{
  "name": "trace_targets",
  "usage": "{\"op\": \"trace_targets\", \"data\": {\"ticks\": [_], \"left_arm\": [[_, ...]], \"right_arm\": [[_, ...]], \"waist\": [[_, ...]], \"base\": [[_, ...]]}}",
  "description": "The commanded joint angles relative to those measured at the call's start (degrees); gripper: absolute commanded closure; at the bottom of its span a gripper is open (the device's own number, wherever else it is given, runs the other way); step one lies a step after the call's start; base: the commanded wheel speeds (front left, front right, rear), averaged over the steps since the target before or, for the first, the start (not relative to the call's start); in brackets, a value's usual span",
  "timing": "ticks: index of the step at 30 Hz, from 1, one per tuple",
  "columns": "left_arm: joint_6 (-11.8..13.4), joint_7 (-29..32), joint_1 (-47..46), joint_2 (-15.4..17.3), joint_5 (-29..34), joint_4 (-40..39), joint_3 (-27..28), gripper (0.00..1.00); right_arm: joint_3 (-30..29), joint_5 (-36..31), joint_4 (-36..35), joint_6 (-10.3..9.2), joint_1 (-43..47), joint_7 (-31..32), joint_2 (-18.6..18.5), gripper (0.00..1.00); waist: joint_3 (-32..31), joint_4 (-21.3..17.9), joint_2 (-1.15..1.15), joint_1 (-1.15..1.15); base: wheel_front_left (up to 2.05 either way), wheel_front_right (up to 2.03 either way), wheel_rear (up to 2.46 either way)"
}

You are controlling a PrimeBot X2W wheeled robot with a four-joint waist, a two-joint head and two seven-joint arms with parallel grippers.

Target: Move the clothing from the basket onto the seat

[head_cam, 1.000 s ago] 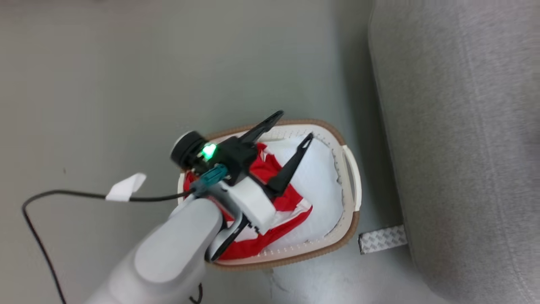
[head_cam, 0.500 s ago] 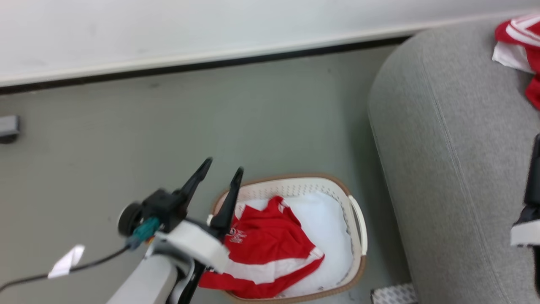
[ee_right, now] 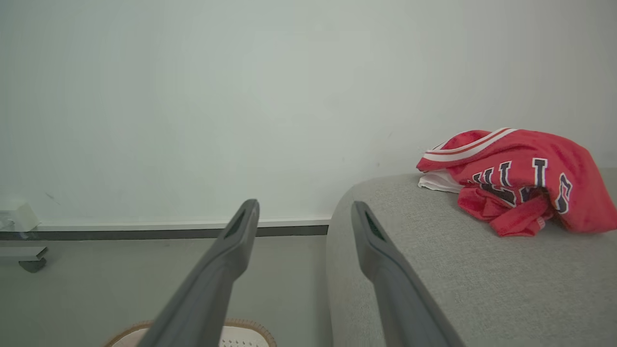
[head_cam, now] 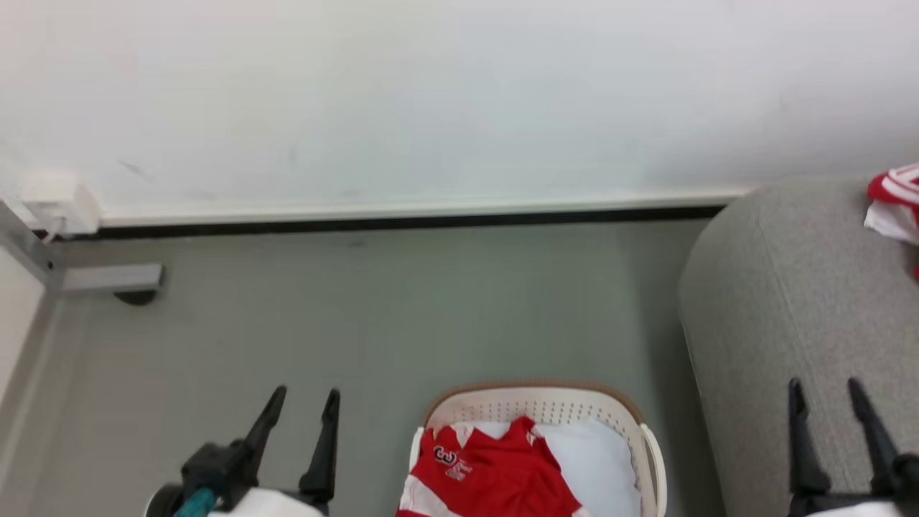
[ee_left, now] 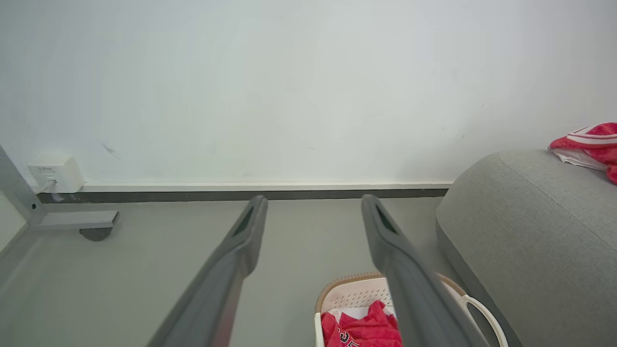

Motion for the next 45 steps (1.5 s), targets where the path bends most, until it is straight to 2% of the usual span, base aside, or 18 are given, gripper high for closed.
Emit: {"op": "trace_targets", "data": {"ticks": [1, 6, 14, 27, 34, 40, 45], "left_arm": [[-0.4, 0.0, 1.7, -0.4, 1.1, -0.1, 1.1, 0.00], [-1.8, 0.0, 6.6, -2.3, 3.2, -0.7, 5.6, 0.00], [-4.2, 0.0, 9.2, -4.5, 6.2, -1.6, 10.3, 0.00], [-6.8, -0.1, 8.3, -6.6, 9.0, -0.6, 13.0, 0.00], [-7.7, -0.1, 4.3, -7.0, 10.6, 2.3, 10.8, 0.00], [-8.3, 0.4, -3.9, -6.4, 14.5, 10.2, 4.0, 0.00], [-8.5, 3.2, -13.2, -6.1, 17.8, 17.0, -1.8, 0.00]], "right_arm": [[0.6, -0.1, 0.4, -0.02, 1.6, 0.0, 0.1, 0.00], [2.6, 0.3, 1.5, -0.02, 5.0, 0.0, 0.8, 0.00], [4.1, 0.9, 2.5, -0.02, 5.3, 0.0, 1.1, 0.00], [5.8, 1.4, 2.2, -0.02, 3.9, 0.0, 1.2, 0.00], [6.0, 1.3, 0.8, -0.02, 1.5, 0.0, 1.0, 0.00], [7.2, 1.4, -1.3, -0.02, -2.4, 0.0, 1.1, 0.00], [8.8, 1.7, -3.6, -0.02, -6.9, 0.0, 1.2, 0.00]], "waist": [[-3.0, 1.3, 0.00, 0.02], [-6.2, 1.2, 0.00, 0.02], [-7.6, 1.0, 0.00, 0.02], [-6.5, -0.8, 0.00, 0.02], [-1.8, -3.8, 0.00, 0.02], [5.8, -7.3, 0.00, 0.02], [13.5, -10.6, 0.00, 0.02]], "base": [[0.00, 0.00, 0.00], [0.00, 0.00, 0.00], [0.00, 0.00, 0.00], [0.00, 0.00, 0.00], [0.00, 0.00, 0.00], [0.00, 0.00, 0.00], [0.00, 0.00, 0.00]]}}
